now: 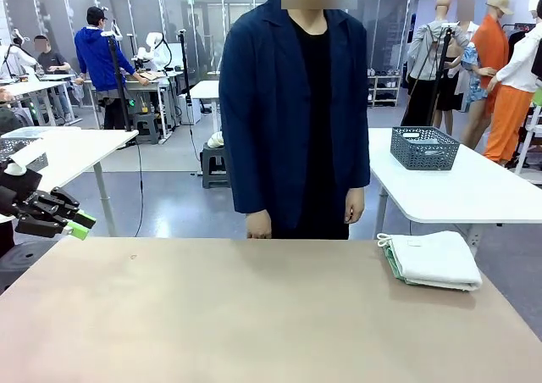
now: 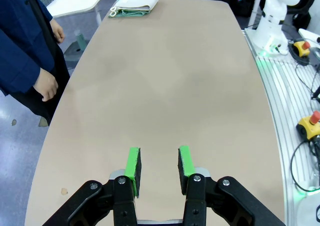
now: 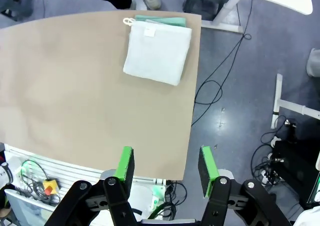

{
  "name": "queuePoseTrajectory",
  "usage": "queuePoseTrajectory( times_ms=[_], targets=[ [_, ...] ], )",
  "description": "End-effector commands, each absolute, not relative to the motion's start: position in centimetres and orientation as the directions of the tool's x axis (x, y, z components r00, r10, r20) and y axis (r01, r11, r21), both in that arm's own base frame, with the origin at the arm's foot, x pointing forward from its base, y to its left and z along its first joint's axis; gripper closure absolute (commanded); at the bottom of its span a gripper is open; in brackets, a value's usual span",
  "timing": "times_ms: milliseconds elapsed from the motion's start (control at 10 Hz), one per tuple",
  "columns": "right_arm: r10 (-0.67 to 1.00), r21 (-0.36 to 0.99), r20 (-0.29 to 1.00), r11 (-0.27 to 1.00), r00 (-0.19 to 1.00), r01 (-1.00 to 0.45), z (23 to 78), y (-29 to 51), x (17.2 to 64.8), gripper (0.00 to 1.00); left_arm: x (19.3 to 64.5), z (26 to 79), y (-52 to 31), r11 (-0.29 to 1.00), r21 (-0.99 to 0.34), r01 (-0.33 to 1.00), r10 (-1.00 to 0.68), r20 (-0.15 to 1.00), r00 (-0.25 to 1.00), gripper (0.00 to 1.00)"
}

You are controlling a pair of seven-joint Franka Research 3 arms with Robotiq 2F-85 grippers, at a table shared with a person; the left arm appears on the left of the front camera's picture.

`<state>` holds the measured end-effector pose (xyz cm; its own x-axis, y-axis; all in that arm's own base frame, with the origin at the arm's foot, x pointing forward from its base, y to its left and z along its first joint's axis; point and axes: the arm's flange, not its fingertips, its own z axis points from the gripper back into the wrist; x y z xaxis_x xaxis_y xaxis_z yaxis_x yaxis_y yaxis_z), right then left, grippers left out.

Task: Fold the towels and place them in the basket.
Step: Stack the folded Towel with hook on the right side of the table.

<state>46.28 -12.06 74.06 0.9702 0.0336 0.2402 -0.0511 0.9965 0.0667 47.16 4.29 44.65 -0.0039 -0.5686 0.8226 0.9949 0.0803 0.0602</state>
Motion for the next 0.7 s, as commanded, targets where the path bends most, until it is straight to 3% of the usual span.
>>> queuePoseTrajectory(
  times_ms=[0,600],
  targets=[
    [0.03,0.064,0.239,0.997,0.971,-0.047,73.97,-12.25,46.6,0.35,47.05,44.72,4.31,0.076,0.068,0.995,-0.558,0.829,-0.014,0.59],
    [0.03,0.064,0.239,0.997,0.971,-0.047,73.97,-12.25,46.6,0.35,47.05,44.72,4.31,0.076,0.068,0.995,-0.558,0.829,-0.014,0.59]
  ],
)
